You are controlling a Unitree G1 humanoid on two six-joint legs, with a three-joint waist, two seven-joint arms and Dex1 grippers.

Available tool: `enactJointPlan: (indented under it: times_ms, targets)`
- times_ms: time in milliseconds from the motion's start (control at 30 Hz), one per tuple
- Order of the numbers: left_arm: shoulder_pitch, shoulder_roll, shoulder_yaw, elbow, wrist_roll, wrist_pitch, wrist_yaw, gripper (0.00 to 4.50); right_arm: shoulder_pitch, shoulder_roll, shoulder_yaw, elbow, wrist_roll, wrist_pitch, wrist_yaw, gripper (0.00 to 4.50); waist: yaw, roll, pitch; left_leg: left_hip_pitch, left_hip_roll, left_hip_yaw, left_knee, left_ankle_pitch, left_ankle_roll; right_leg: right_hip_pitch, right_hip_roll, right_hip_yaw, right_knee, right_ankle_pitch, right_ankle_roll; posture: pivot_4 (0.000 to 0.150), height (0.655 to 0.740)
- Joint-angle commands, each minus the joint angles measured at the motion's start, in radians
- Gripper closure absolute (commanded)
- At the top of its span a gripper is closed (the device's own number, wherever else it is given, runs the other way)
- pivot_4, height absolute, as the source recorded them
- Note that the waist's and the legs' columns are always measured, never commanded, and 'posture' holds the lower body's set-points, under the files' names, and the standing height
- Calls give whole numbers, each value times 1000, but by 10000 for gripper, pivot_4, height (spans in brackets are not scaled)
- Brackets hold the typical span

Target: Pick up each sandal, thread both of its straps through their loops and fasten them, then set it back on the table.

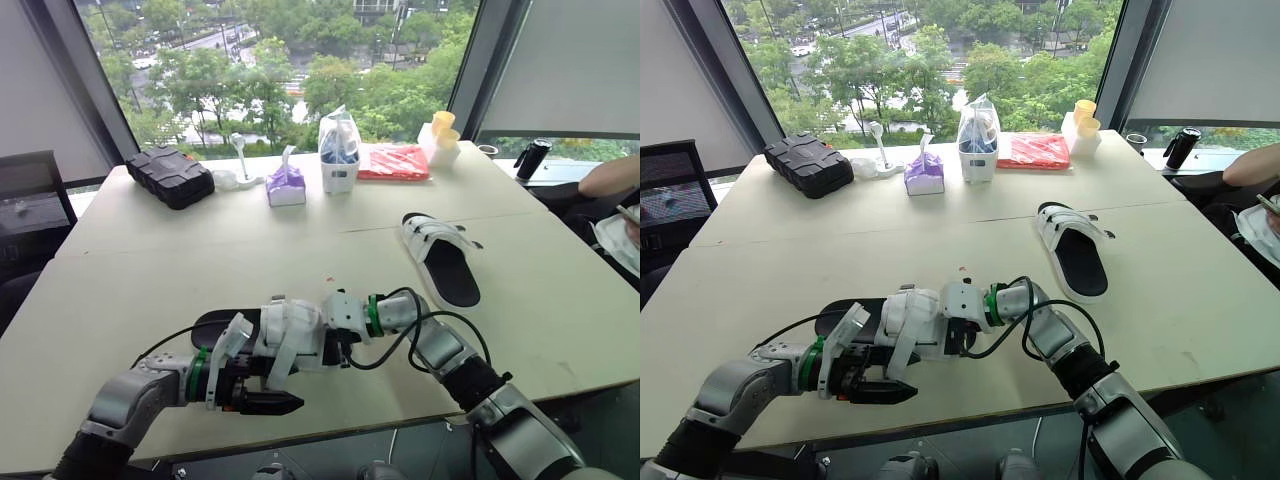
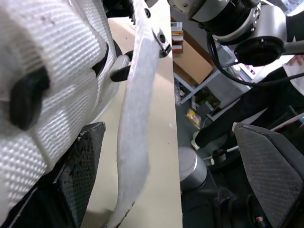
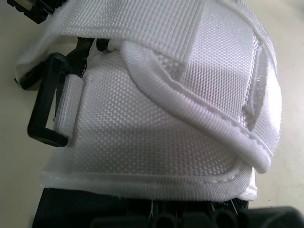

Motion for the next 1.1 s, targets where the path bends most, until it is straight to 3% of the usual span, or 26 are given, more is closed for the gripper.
enactJointPlan:
  times_ms: [33,167,467,833,1100]
  targets:
    - [-45,-8,71,-43,-50,-14,10,204,37,-13,50,88,-79,45,7,45000,0,0,0,0,0,0,0,0,0,0,0,0,0,1,-2,1500,7400]
    - [-35,3,73,-58,-68,-1,3,204,34,-12,50,94,-79,41,6,45000,-1,0,0,0,0,0,0,0,0,0,0,0,0,2,-3,1500,7400]
    - [-6,42,69,-100,-96,29,-30,43425,31,-11,52,97,-79,41,6,45000,-3,0,0,0,0,0,-1,0,0,0,0,0,0,2,-3,1500,7400]
    - [-74,57,72,-63,-102,55,-33,44318,33,-13,53,94,-81,41,5,45000,-3,0,0,0,0,0,-1,0,0,0,1,0,0,2,-3,1500,7400]
    - [-248,-165,153,122,-113,41,174,44318,35,-11,55,92,-85,41,1,45000,-4,-2,-1,0,0,0,0,0,0,1,3,-1,0,3,-2,1500,7400]
